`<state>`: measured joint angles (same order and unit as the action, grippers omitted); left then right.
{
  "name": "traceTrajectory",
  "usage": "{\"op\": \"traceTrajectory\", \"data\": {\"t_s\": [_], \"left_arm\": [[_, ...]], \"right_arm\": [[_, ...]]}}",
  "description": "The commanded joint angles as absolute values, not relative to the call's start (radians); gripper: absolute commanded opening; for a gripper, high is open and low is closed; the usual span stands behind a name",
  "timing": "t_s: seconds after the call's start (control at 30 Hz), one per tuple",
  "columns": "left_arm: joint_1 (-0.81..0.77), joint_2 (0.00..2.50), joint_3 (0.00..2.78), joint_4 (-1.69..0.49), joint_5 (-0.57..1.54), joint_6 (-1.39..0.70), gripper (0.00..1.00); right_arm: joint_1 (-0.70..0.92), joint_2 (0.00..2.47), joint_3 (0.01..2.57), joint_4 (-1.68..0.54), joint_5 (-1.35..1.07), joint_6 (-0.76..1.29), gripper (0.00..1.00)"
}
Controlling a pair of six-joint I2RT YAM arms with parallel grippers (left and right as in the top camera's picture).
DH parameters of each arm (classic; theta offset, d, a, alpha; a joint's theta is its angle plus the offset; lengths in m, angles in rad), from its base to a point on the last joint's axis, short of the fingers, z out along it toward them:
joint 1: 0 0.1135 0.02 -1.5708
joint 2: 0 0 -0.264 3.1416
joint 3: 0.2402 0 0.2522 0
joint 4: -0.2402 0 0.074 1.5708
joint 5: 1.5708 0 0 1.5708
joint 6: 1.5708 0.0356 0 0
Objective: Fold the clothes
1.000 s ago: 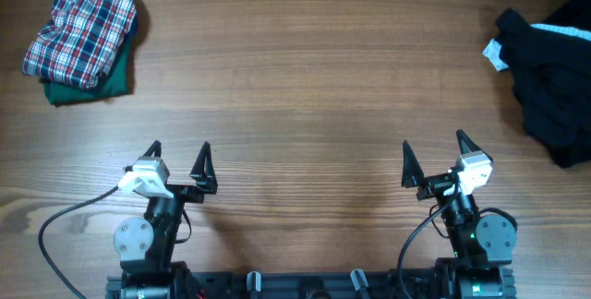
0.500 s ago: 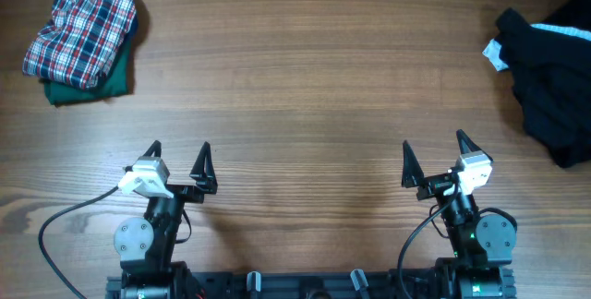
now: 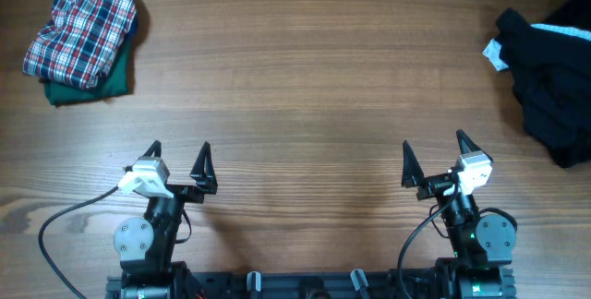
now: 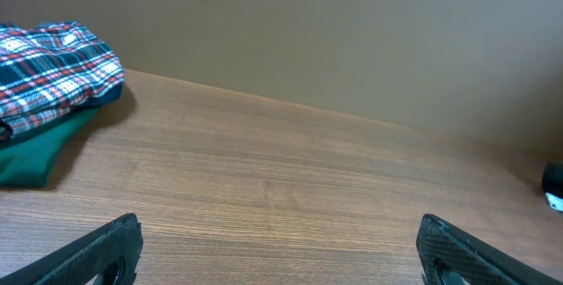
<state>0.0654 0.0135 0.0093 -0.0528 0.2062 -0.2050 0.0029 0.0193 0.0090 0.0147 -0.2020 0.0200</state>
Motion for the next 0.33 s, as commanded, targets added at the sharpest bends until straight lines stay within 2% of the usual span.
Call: {"op": "traceTrajectory", "data": {"t_s": [0.0, 0.3], "left_arm": [[0.061, 0.003, 0.006, -0.058, 0.200, -0.218, 1.00], [0.061, 0.003, 0.006, -0.058, 0.200, -0.218, 1.00]], "right_arm": [[-0.005, 0.005, 0.005, 0.017, -0.218, 0.002, 1.00], [-0.005, 0.005, 0.005, 0.017, -0.218, 0.002, 0.99]]}}
